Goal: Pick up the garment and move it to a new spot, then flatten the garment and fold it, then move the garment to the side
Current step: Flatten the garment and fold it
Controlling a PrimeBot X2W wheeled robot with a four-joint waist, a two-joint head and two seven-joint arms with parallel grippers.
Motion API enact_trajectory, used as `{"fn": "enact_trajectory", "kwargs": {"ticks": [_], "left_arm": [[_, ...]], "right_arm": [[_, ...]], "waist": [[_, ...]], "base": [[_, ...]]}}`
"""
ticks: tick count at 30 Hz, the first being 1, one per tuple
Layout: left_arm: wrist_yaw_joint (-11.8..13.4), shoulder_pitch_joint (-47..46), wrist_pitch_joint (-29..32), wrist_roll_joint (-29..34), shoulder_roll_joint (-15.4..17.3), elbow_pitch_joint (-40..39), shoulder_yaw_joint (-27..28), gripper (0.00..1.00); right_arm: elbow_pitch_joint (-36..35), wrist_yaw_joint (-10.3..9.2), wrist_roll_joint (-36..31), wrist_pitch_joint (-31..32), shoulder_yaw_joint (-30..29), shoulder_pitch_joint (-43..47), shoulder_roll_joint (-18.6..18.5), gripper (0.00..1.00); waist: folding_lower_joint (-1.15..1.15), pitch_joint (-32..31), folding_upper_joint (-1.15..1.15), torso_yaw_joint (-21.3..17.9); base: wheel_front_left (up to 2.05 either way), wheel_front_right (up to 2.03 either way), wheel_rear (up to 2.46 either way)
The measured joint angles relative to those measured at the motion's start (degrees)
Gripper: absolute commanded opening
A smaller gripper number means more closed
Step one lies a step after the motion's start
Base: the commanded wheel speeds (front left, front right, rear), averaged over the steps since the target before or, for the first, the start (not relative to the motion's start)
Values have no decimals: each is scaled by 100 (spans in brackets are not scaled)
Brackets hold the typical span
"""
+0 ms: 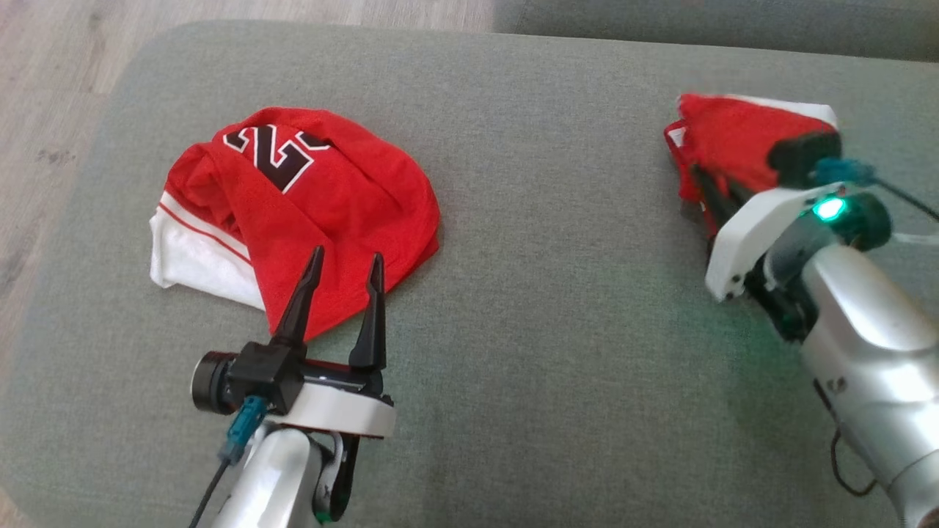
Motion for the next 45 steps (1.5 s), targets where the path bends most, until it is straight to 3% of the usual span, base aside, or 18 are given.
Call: {"fn": "enact_trajectory", "kwargs": {"ticks": [2,3,4,11,16,22,26,32,36,41,42,45], "left_arm": [[-2,-2,0,1,1,5,-22,100],[-13,-15,0,19,3,45,-41,100],[-32,-26,0,31,4,57,-38,100],[-55,-128,0,175,35,51,42,100],[-54,-125,0,179,33,-71,147,100],[-55,-122,0,212,32,-218,218,100],[-54,-109,0,212,27,-281,243,100],[-55,140,0,253,23,-287,287,100],[-64,343,0,254,24,-249,316,100],[-158,319,0,312,23,-261,316,100],[-163,299,0,312,23,-268,315,100],[-166,163,0,312,23,-292,305,100]], "right_arm": [[24,0,118,152,308,1,-29,0],[2,0,238,180,567,1,-41,73],[-38,0,370,175,625,1,-43,100],[-441,0,951,-176,734,-43,-335,100],[-531,0,969,-985,199,-113,-637,100],[-505,0,371,-1621,-727,23,-682,100],[-838,0,-77,-1714,-1616,626,-423,100],[-1872,0,-1038,-1729,-2841,2130,397,100],[-2373,0,-1521,-1723,-3177,2889,838,100],[-2837,0,-1839,-1411,-3386,2933,1013,100],[-2887,0,-1881,-1340,-3387,2876,1026,0],[-2929,0,-2006,-1131,-3357,2626,1055,0]], "waist": [[0,12,0,-11],[0,12,0,-51],[0,5,0,-77],[0,-128,0,-336],[-1,-283,0,-642],[-1,-459,0,-1033],[-1,-551,0,-1260],[-1,-646,0,-1430],[-1,-610,0,-1414],[-1,-467,0,-1314],[-1,-421,0,-1286],[0,-243,0,-1182]], "base": [[0,0,0],[0,0,0],[0,0,0],[0,0,0],[0,0,0],[0,0,0],[0,0,0],[0,0,0],[0,0,0],[0,0,0],[0,0,0],[0,0,0]]}}
